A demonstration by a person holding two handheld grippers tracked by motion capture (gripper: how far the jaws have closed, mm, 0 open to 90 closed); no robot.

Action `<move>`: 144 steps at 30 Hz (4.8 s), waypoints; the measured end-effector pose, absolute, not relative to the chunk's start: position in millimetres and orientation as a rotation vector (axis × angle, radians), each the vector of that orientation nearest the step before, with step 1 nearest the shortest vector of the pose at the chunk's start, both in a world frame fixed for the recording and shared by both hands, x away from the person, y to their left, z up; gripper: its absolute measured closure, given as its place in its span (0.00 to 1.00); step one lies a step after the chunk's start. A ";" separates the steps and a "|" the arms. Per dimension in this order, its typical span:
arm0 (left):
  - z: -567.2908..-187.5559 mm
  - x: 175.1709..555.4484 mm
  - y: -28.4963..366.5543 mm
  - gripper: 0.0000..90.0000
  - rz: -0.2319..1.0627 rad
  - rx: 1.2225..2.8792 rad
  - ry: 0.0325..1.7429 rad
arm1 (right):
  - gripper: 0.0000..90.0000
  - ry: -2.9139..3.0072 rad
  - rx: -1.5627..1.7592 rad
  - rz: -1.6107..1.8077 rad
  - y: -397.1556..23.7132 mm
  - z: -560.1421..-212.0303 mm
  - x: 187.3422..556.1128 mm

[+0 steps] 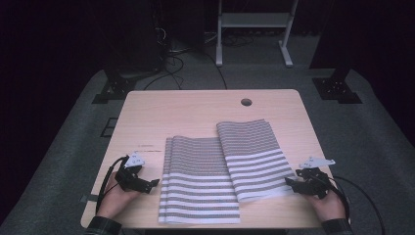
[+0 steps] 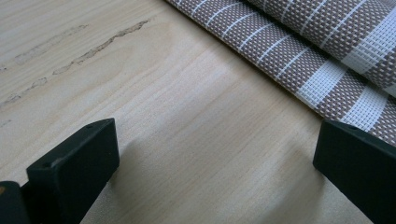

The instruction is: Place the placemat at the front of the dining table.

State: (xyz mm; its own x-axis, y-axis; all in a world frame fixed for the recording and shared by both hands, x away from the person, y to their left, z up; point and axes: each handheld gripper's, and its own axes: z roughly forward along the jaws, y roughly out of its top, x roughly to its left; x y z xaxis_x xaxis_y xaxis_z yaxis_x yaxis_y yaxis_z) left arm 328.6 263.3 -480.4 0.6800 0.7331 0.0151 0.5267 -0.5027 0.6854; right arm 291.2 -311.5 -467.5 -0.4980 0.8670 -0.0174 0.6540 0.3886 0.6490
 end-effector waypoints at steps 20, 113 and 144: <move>-481.9 326.7 264.1 0.00 0.411 2.206 0.962 | 0.65 2.319 1.366 0.877 -310.4 -469.6 290.5; -436.4 313.7 206.4 0.00 0.329 2.112 0.744 | 0.97 2.306 0.983 1.177 -238.8 -398.0 293.2; -420.7 312.3 133.2 0.00 0.252 2.147 0.543 | 0.97 2.379 0.925 1.209 -186.4 -392.8 310.5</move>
State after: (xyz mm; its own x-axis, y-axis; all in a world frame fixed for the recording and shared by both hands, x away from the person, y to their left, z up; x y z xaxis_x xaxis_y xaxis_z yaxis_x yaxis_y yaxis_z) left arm 312.3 133.2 -420.7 0.8838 0.4675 -0.0171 0.2887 -0.5162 0.8063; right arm 310.5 -186.4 -392.8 -0.7410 0.6714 0.0110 0.4048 0.4335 0.8052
